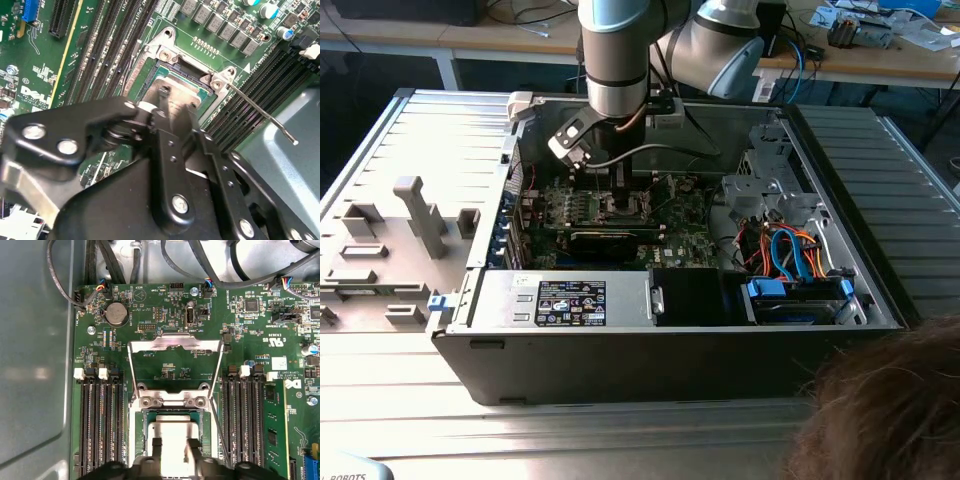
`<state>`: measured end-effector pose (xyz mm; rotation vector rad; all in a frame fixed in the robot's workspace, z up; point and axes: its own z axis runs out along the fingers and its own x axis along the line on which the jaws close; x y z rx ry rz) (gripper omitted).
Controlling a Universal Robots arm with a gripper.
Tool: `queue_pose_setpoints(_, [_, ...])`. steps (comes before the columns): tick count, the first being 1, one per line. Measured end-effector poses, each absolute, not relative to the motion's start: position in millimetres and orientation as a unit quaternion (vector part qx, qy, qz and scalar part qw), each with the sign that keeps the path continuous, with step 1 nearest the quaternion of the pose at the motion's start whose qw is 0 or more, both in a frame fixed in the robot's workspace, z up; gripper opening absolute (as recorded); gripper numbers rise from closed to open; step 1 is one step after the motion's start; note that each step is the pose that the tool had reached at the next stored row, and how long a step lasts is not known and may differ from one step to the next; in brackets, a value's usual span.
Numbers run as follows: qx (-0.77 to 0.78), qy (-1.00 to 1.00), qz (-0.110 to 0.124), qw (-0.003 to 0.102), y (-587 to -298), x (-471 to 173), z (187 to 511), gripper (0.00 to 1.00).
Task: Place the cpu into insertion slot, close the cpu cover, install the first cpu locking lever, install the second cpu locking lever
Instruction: 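Place the cpu into insertion slot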
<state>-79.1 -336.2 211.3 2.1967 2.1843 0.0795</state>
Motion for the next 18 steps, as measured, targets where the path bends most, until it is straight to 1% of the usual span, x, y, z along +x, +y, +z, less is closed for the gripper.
queue_pose_setpoints(1, [0.709,0.705,0.026,0.021,-336.2,-79.1,211.4,0.24])
queue_pose_setpoints(2, [0.709,0.705,0.026,0.021,-336.2,-79.1,211.4,0.24])
queue_pose_setpoints(3, [0.709,0.705,0.026,0.021,-336.2,-79.0,211.4,0.11])
queue_pose_setpoints(18, [0.709,0.705,0.024,0.020,-336.9,-72.9,213.1,0.11])
